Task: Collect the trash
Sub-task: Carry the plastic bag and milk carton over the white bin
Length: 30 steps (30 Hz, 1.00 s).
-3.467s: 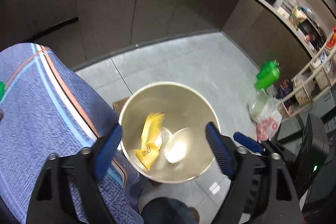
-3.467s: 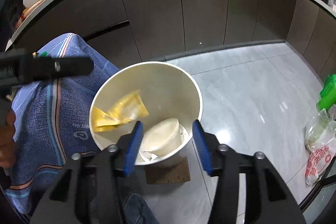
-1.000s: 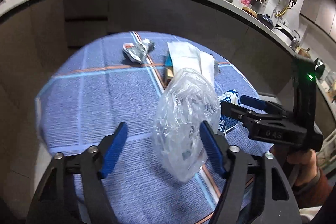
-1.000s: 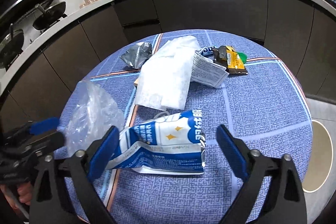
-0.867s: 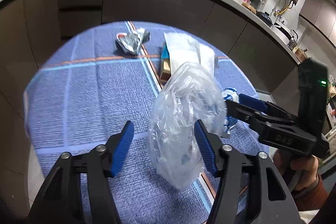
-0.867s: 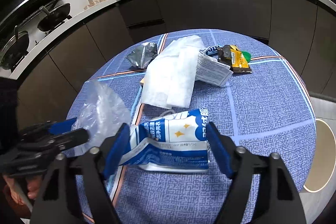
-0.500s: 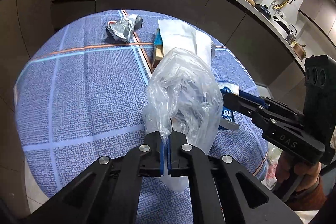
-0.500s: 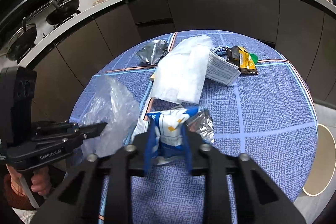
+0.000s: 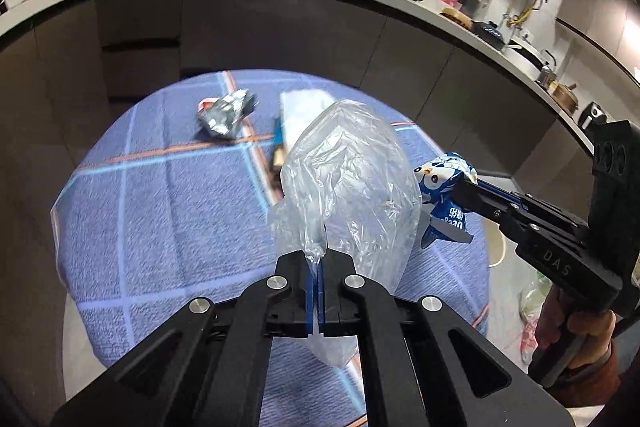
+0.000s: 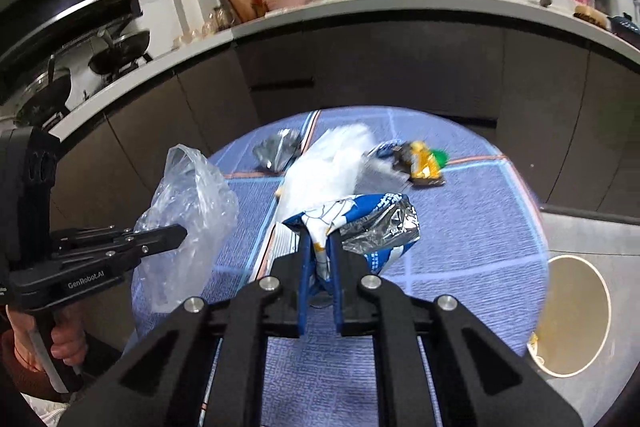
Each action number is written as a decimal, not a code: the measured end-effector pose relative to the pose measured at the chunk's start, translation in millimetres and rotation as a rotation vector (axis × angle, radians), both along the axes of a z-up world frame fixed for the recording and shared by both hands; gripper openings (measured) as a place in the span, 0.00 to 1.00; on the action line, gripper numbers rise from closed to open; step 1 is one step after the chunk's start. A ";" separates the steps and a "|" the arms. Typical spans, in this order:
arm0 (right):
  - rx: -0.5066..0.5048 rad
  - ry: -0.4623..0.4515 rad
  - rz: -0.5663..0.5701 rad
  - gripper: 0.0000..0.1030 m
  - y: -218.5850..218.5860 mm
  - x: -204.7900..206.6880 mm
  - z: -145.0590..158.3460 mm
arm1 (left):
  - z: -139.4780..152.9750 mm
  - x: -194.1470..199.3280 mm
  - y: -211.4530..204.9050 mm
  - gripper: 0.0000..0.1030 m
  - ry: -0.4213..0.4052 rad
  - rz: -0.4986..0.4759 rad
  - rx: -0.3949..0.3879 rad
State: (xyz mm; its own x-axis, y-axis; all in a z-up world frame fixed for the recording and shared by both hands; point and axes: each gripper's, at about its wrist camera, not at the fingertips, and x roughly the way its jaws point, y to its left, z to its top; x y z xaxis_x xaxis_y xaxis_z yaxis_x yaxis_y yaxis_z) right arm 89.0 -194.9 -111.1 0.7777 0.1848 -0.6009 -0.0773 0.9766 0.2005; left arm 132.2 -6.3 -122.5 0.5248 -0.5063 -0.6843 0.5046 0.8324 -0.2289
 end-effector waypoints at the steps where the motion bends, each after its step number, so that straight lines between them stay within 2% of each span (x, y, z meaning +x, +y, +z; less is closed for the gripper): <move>1: -0.002 -0.009 -0.010 0.10 -4.5 -2.6 3.3 | 3.7 -0.7 -4.7 0.01 -0.008 -0.011 -0.002; 8: -0.016 -0.074 -0.116 0.10 -45.7 -33.1 26.1 | 22.9 -3.0 -51.6 0.01 -0.044 -0.110 -0.022; 17: -0.039 -0.102 -0.255 0.10 -100.4 -68.6 33.0 | 39.5 -12.7 -122.3 0.01 -0.065 -0.245 -0.045; 25: -0.058 -0.087 -0.394 0.11 -152.6 -101.9 23.1 | 44.7 -20.4 -185.0 0.01 -0.061 -0.373 -0.067; 30: -0.039 -0.040 -0.480 0.11 -187.0 -117.3 -4.4 | 36.1 -21.8 -235.2 0.01 -0.013 -0.452 -0.071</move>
State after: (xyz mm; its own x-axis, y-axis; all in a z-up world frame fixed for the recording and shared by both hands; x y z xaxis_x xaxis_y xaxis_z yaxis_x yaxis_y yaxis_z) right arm -28.3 -381.9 -115.5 0.7922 -0.2223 -0.5683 0.3771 0.9105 0.1695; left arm 110.4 -241.5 -86.4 0.2490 -0.7319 -0.6343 0.8170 0.5105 -0.2683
